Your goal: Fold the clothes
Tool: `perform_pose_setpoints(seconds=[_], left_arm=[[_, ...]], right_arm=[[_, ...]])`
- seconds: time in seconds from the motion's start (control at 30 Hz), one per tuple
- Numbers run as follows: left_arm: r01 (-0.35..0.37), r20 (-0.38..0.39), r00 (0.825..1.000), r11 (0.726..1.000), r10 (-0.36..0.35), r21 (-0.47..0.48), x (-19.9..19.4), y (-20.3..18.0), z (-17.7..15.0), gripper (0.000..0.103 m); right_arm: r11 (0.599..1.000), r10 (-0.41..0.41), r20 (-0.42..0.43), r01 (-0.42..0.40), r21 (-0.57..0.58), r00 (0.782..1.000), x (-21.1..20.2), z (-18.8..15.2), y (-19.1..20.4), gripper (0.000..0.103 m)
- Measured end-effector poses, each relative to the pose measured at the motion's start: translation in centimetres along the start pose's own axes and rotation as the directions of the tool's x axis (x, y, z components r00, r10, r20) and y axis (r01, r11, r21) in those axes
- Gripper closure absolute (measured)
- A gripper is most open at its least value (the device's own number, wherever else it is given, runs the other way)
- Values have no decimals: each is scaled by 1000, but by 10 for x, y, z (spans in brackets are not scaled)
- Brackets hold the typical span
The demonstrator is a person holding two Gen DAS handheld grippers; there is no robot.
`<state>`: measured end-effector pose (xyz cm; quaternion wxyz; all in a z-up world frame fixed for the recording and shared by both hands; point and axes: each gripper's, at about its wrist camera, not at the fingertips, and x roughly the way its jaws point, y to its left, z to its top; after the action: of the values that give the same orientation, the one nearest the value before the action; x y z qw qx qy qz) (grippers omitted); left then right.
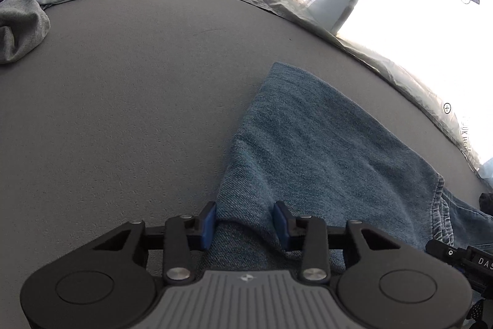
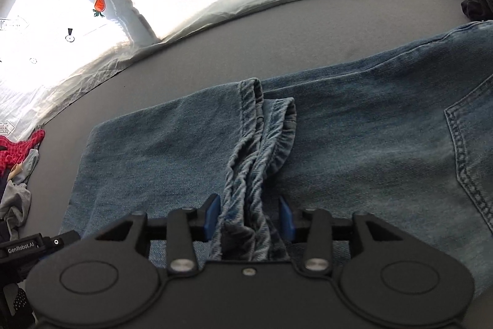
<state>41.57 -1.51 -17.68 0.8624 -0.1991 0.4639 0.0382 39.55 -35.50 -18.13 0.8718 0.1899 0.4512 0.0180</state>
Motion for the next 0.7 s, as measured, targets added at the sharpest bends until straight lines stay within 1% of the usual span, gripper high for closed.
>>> perform_pose_setpoints(seconds=[0.07, 0.17, 0.3, 0.37, 0.5, 0.6, 0.7], left_arm=[[29, 21, 999, 1000, -28, -8, -12, -6, 1, 78], [89, 60, 994, 996, -90, 18, -34, -25, 5, 80], [194, 85, 976, 979, -200, 67, -52, -64, 6, 82], [227, 84, 968, 967, -237, 119, -57, -89, 0, 82], [280, 52, 953, 932, -299, 230, -56, -140, -21, 83], [300, 1, 949, 903, -315, 307, -46, -181, -38, 83], [317, -63, 946, 867, -318, 385, -28, -214, -56, 83]], right_arm=[[1000, 5, 25, -6, 18, 1000, -11, -1, -3, 60], [999, 12, 54, -14, 40, 998, -25, -3, -8, 60], [998, 3, 76, -8, 70, 997, -40, -7, -22, 60], [996, 3, 87, -11, 93, 996, -47, -7, -34, 60], [989, -17, 116, -1, 149, 993, -65, -6, -69, 60], [981, -30, 146, 1, 193, 989, -81, -3, -99, 60], [969, -16, 171, -27, 244, 985, -92, -1, -126, 59]])
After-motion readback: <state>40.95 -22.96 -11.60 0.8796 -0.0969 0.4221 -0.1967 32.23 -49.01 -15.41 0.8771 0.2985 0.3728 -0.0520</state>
